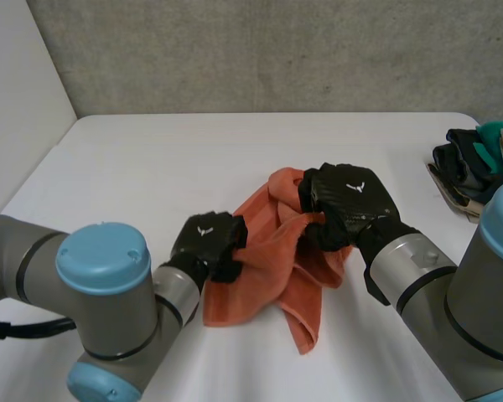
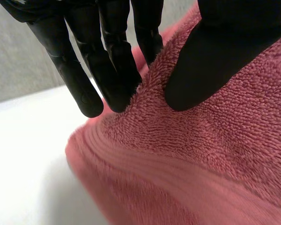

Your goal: Fold the laundry.

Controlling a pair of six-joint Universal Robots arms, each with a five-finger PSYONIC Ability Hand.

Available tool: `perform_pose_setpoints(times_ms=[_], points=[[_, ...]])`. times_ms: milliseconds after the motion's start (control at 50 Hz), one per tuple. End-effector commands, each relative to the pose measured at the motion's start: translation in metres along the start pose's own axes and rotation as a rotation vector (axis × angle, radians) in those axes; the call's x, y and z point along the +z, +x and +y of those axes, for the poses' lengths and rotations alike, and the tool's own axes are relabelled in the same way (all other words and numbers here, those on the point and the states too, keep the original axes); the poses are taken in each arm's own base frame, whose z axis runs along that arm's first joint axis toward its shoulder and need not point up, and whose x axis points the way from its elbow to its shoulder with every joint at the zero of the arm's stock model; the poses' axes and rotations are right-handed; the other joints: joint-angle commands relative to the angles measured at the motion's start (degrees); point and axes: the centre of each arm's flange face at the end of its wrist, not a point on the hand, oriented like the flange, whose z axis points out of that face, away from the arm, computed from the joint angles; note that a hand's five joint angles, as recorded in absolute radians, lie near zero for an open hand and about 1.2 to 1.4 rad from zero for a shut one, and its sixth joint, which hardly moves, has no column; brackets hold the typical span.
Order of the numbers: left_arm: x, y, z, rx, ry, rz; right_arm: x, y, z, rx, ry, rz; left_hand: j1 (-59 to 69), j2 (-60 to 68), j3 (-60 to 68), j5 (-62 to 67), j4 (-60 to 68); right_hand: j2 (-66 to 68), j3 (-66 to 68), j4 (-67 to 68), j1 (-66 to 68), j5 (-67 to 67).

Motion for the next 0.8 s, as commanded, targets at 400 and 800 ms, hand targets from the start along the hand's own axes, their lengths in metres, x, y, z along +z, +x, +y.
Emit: perform_pose_setpoints(times_ms=[400,800], points=[[-0.049,-0.071,-0.129,-0.006,0.350,-0.218,-0.021,0.060,0.040,0.114,-0.362,0.148,14.90,14.68,15.45,15.63,14.96,-57.03,-57.73,-58.02,-49.17,-56.18],[-0.060,-0.099,-0.150,-0.005,0.424,-0.308,-0.012,-0.048,0.102,0.002,-0.365,-0.158,14.90,14.68,15.45,15.63,14.96,-50.38,-51.09,-51.38,-42.53,-49.54]])
